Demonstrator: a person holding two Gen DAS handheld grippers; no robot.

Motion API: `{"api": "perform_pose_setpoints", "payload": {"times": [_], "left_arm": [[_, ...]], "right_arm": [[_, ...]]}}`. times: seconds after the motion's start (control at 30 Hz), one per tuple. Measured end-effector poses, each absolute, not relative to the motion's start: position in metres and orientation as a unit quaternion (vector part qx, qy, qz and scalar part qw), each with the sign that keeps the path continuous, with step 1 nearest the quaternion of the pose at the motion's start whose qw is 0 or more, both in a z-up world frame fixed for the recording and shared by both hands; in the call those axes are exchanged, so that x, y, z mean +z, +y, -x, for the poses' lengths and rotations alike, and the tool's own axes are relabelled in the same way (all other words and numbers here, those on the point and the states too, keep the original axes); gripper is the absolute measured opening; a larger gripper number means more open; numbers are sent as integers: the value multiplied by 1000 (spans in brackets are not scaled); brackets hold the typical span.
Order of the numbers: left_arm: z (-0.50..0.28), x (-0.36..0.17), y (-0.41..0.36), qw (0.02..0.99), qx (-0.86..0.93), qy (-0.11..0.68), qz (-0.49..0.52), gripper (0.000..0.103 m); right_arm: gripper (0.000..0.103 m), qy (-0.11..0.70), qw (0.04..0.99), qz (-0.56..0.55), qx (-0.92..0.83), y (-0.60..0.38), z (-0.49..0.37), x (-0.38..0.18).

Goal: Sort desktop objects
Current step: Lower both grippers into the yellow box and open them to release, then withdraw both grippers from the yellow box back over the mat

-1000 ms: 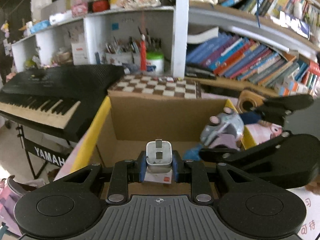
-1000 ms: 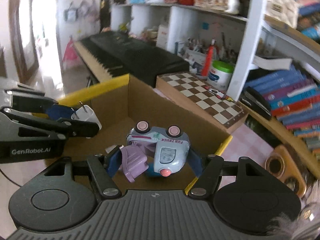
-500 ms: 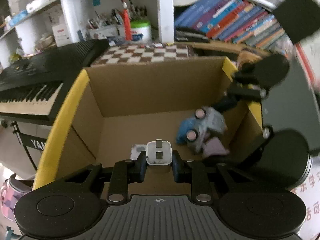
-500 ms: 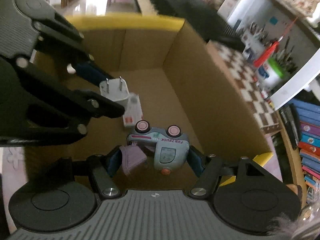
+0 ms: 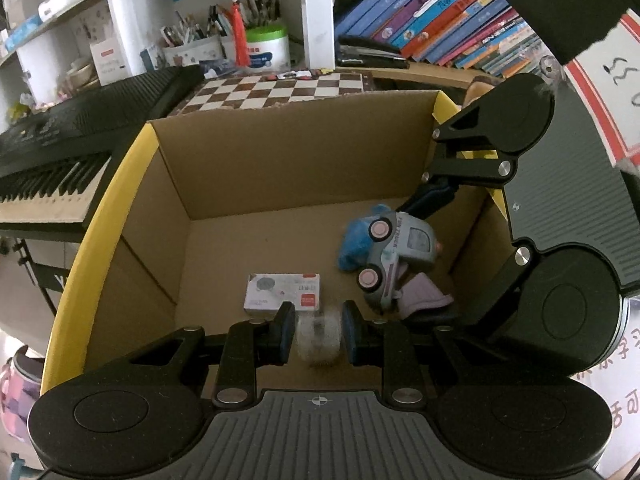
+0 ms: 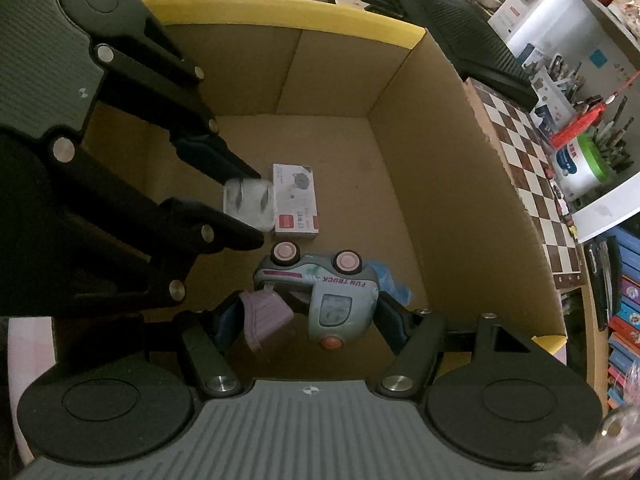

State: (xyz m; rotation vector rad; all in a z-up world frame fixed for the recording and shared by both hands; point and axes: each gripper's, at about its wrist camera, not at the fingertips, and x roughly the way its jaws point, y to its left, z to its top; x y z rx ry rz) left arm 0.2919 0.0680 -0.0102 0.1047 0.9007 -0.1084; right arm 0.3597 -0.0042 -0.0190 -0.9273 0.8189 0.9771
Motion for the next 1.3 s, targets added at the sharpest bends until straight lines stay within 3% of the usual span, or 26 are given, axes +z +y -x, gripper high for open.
{"api": "perform_pose_setpoints", "payload": {"times": [0.13, 0.27, 0.6, 0.93, 1.3], "left_arm": [[-289, -5, 69, 905, -49, 420, -46, 29], [-281, 9, 71, 921, -51, 386, -30, 41], [-252, 47, 71, 952, -41, 302, -37, 63], [-222, 72, 83, 966, -26, 255, -15, 74], [-187, 81, 96, 977, -9, 211, 22, 77]], "right_arm": [[67, 369, 712, 407, 437, -6, -362, -19], [76, 363, 724, 400, 429, -11, -360, -15], [77, 335, 789, 337, 388, -32, -347, 11], [77, 283, 866, 253, 327, -60, -315, 52], [77, 232, 932, 156, 232, -93, -270, 77]]}}
